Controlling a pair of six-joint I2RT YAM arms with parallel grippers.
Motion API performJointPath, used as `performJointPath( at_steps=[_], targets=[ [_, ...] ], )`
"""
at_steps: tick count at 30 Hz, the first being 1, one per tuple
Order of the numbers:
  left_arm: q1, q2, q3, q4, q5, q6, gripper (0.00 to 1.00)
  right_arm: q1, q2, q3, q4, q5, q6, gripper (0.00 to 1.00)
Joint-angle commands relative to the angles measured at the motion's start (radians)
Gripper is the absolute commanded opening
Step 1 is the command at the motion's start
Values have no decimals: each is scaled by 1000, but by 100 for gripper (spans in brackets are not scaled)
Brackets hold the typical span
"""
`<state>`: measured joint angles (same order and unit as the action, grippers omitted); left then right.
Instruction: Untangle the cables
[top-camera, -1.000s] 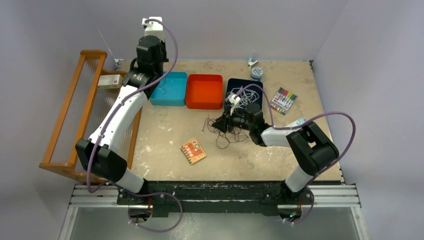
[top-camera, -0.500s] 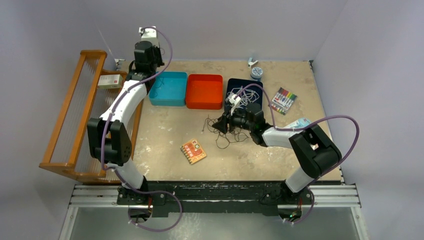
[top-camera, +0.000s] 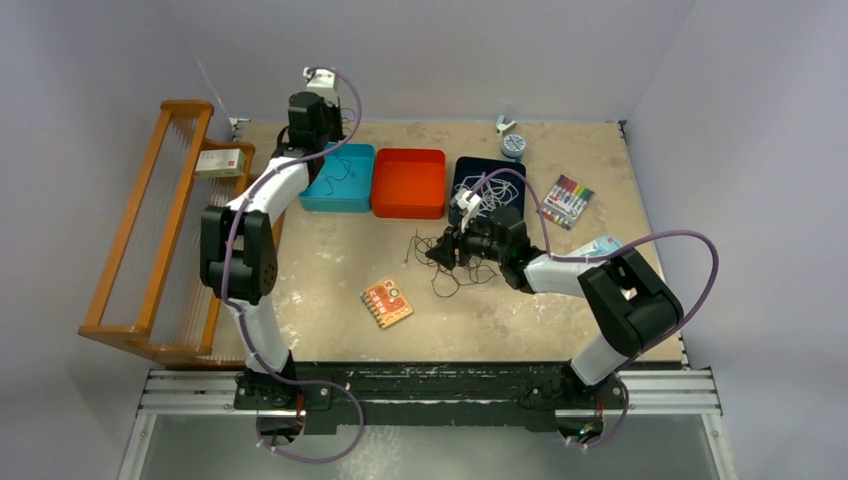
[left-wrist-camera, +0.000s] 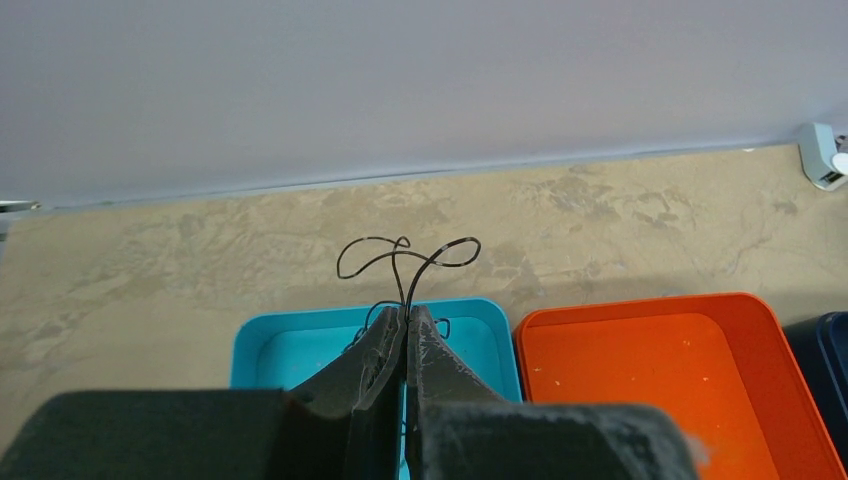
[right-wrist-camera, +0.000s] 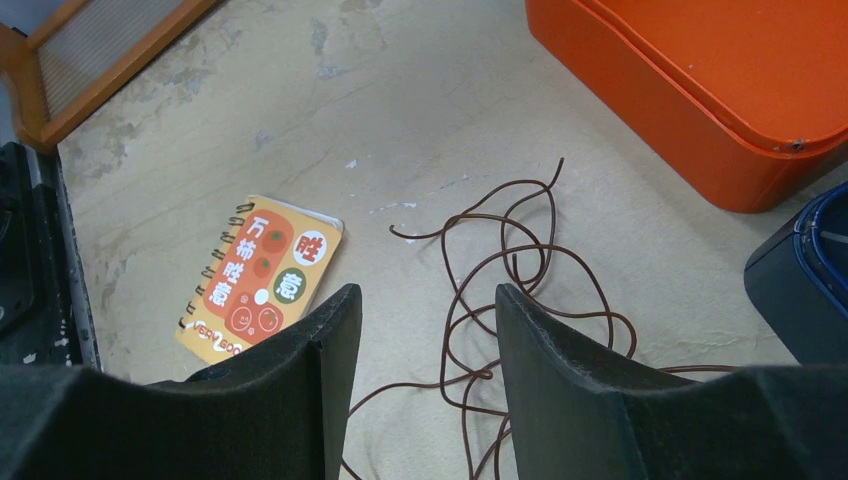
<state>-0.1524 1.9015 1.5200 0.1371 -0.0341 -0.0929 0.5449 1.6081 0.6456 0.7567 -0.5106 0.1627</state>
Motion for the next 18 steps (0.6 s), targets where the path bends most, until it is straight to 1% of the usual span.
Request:
performJointPath(
  at_steps=[1, 6, 13, 18],
  targets=[
    [18, 25, 59, 115, 91, 15, 0, 7, -22, 3, 14, 19, -25, 55],
    [34, 28, 21, 149, 124, 2, 0, 7, -23, 2, 7, 24, -26, 55],
    [37, -23, -173, 239, 102, -87, 0, 7, -8, 5, 23, 13, -19, 55],
    [37, -51, -254, 256, 85, -130, 0, 6, -4, 2, 28, 5, -16, 55]
  ],
)
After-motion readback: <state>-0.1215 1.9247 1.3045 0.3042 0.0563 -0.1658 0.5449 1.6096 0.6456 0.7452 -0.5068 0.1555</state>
